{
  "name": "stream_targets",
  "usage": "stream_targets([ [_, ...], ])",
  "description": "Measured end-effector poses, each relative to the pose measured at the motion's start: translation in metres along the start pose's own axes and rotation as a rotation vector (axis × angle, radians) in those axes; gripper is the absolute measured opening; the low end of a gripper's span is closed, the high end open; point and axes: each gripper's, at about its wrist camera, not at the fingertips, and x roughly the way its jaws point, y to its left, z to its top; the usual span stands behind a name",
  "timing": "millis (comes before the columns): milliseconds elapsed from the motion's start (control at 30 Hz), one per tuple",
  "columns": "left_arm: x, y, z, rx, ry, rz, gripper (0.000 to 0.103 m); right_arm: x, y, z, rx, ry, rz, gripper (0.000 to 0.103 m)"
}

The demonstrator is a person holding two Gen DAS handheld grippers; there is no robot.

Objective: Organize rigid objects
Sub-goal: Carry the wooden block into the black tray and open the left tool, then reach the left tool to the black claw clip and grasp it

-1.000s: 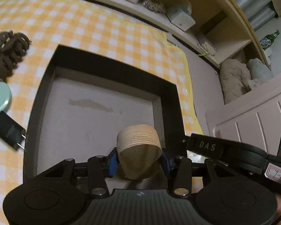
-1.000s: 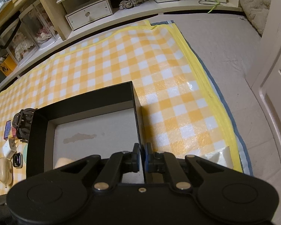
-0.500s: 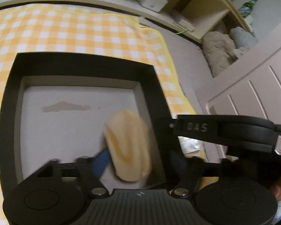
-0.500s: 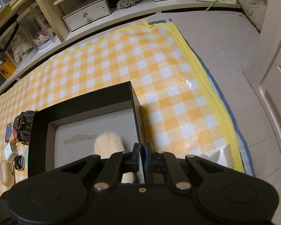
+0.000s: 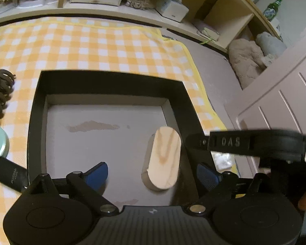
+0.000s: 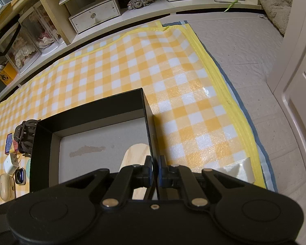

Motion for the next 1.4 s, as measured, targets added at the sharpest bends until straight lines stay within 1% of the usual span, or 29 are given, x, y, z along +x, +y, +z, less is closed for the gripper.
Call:
stream_targets([
  [67, -0.003, 0.001, -0.004, 0.009, -0.004, 0.003, 0.093, 0.000, 0.000, -0.001, 0.000, -0.001, 0.002, 0.007],
  [167, -0.013, -0.001, -0.007, 0.043, -0.038, 0.027, 0.094, 0.000, 0.000, -0.001, 0.000, -0.002, 0.002, 0.007],
  [200, -0.016, -0.002, -0.008, 0.052, -0.047, 0.038, 0.097, 0.000, 0.000, -0.001, 0.000, -0.002, 0.002, 0.007],
  [233, -0.021, -0.003, -0.008, 0.061, -0.056, 0.055, 0.102, 0.000, 0.000, -0.001, 0.000, -0.002, 0.002, 0.007],
  [267, -0.026, -0.004, -0.008, 0.070, -0.068, 0.069, 0.103, 0.000, 0.000, -0.001, 0.000, -0.002, 0.002, 0.007],
  [400, -0.047, -0.008, -0.008, 0.132, -0.092, 0.077, 0.103, 0.000, 0.000, -0.001, 0.000, -0.002, 0.003, 0.007],
  [600, -0.081, -0.007, -0.008, 0.204, -0.138, 0.122, 0.103, -0.002, 0.001, -0.003, -0.005, -0.002, 0.000, 0.007],
  [667, -0.090, -0.005, -0.008, 0.226, -0.141, 0.137, 0.103, -0.002, 0.002, -0.003, -0.005, -0.001, -0.001, 0.007],
  [833, -0.114, 0.012, -0.005, 0.220, -0.173, 0.181, 0.103, -0.002, 0.001, -0.003, -0.010, 0.001, -0.004, 0.007],
  [1000, -0.125, 0.036, 0.004, 0.226, -0.176, 0.241, 0.103, -0.002, 0.001, -0.004, -0.010, 0.001, -0.004, 0.007],
  [1200, -0.126, 0.077, 0.025, 0.219, -0.212, 0.318, 0.103, -0.002, 0.001, -0.004, -0.012, 0.001, -0.006, 0.006],
  [1300, -0.120, 0.099, 0.038, 0.192, -0.228, 0.354, 0.103, -0.002, 0.001, -0.005, -0.013, 0.002, -0.008, 0.006],
  [1400, -0.110, 0.119, 0.049, 0.158, -0.230, 0.390, 0.100, -0.002, 0.001, -0.005, -0.012, 0.003, -0.009, 0.006],
])
